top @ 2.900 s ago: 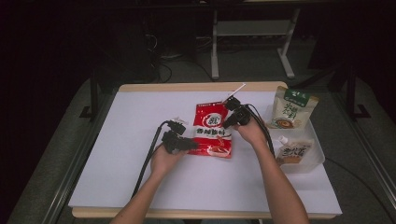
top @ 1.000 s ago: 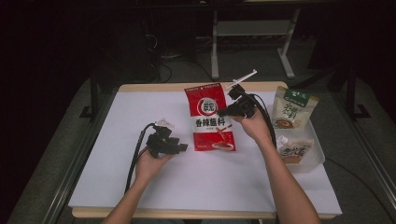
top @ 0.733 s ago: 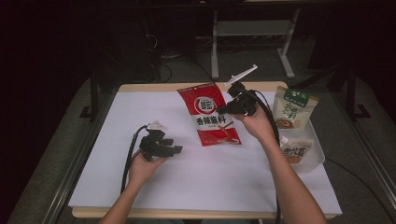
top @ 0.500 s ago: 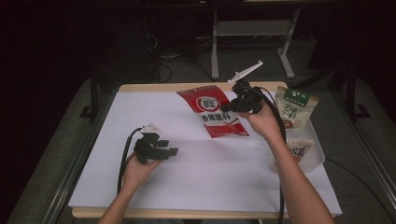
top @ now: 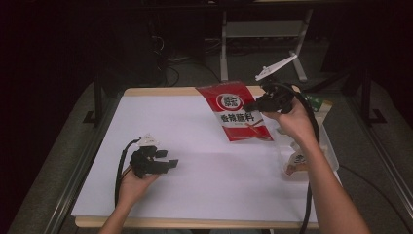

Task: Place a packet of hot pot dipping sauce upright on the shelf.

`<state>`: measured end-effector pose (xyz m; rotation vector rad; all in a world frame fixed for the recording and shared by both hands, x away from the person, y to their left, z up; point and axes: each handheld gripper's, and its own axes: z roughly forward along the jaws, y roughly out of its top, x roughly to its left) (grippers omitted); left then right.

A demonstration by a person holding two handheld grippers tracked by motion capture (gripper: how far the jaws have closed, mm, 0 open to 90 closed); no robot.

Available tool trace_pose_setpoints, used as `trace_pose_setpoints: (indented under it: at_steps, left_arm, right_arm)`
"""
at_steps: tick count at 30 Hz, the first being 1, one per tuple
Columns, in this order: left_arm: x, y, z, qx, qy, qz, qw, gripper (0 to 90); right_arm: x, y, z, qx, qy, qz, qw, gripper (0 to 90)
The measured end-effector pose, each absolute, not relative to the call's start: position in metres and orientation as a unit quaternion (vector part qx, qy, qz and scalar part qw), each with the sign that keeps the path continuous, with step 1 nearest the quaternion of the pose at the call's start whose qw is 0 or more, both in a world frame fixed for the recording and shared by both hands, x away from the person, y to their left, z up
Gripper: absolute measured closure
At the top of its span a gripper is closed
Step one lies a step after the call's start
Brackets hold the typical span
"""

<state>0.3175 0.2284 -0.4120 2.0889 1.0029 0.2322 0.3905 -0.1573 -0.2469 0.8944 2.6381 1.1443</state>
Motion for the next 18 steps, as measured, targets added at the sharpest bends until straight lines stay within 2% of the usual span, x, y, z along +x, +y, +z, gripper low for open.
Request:
trace_pose_setpoints:
  at_steps: [18]
  left_arm:
    - [0.304, 0.248, -0.42, 0.822, 0.392, 0.098, 0.401, 33.7]
  right_arm:
    - [0.372, -0.211, -0.219, 0.307, 0.864, 0.387, 0.093, 89.9]
